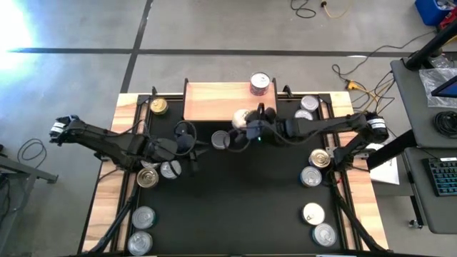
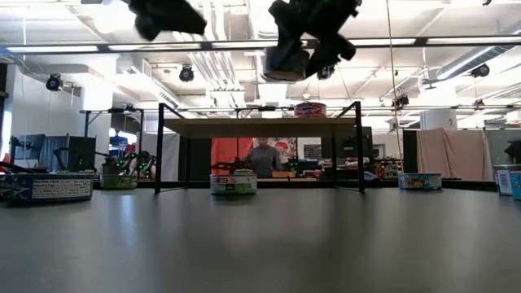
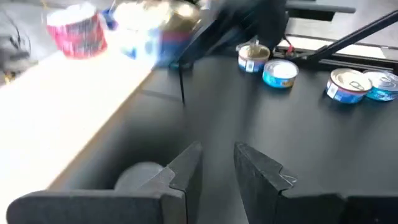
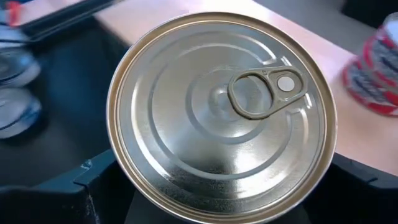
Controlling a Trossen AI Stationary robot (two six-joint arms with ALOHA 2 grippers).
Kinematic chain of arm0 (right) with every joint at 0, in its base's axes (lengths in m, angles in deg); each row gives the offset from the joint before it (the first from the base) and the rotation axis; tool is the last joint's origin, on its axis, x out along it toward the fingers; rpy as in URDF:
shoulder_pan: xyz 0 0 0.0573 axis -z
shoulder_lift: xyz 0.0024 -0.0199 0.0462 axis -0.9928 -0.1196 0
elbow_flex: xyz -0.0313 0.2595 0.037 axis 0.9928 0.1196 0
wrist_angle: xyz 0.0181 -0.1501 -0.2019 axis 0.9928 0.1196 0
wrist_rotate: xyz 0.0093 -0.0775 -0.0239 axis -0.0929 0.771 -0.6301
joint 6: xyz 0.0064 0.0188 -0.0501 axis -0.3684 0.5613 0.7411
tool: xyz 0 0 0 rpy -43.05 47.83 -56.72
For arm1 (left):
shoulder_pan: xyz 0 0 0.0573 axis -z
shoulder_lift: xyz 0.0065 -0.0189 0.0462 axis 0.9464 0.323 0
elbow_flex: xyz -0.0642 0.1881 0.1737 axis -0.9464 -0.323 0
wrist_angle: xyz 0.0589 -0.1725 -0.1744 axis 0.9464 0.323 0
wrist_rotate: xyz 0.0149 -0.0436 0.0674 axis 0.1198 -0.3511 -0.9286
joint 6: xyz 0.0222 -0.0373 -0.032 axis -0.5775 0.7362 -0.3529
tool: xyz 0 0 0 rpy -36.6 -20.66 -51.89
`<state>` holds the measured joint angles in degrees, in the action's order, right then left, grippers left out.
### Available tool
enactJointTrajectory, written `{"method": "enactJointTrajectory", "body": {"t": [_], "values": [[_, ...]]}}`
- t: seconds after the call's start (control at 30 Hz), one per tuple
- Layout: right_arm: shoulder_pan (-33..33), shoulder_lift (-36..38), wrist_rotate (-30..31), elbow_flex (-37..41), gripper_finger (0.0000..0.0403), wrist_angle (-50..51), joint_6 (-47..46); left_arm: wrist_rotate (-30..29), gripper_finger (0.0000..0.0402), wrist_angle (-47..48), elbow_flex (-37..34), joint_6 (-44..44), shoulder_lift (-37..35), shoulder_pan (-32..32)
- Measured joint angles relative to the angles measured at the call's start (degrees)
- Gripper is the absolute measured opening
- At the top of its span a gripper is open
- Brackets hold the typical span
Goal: Stack canned seafood by type on shelf
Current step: Put the blue-pink tuna can on the shelf
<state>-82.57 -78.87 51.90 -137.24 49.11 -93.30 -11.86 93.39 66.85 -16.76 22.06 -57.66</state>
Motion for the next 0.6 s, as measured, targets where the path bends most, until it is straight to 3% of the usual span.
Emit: {"method": "enactJointTrajectory", "body": {"t": [0.27, 0.6], "values": [[7.8, -4.3, -0.7, 0.0, 0.0358, -1.5, 0.6, -5.2, 0.0078, 7.4, 9.7, -9.1, 3.3, -2.1], [11.1, -8.5, -2.0, 0.0, 0.0366, -2.6, 3.7, -4.7, 0.0078, 7.5, 9.6, -10.8, 1.4, -7.1]]}}
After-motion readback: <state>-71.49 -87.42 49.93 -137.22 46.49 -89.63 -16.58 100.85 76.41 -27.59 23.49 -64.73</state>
